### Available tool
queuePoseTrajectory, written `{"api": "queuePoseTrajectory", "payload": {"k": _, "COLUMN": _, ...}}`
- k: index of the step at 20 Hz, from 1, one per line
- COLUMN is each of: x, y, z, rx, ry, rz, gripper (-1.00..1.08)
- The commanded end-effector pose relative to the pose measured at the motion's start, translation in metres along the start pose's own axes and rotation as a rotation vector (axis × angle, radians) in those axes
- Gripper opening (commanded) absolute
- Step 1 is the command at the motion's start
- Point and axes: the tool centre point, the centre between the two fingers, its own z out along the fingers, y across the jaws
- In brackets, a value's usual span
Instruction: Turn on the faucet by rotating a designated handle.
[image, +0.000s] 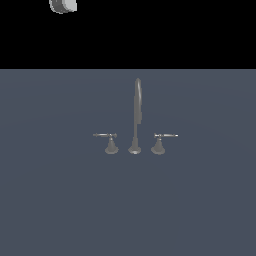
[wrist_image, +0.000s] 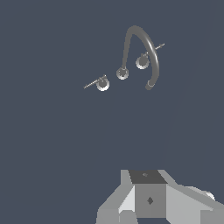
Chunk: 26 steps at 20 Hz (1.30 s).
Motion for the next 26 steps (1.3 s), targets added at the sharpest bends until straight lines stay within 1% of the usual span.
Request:
{"api": "queuePoseTrajectory", "payload": {"k": 1, "x": 0.004, "y": -0.01, "z": 0.016, "rx": -0.001, "ry": -0.001, "rz": 0.056, "gripper": -1.0}}
{"api": "queuePoseTrajectory", "payload": {"k": 14, "x": 0.035, "y": -0.056, "z": 0.094, "rx": -0.009, "ry": -0.008, "rz": 0.32, "gripper": -1.0}}
{"api": "queuePoseTrajectory", "payload": {"k": 26, "x": 0.066, "y": -0.083, "z": 0.155, "rx": -0.016, "ry": -0.012, "rz": 0.524, "gripper": -1.0}}
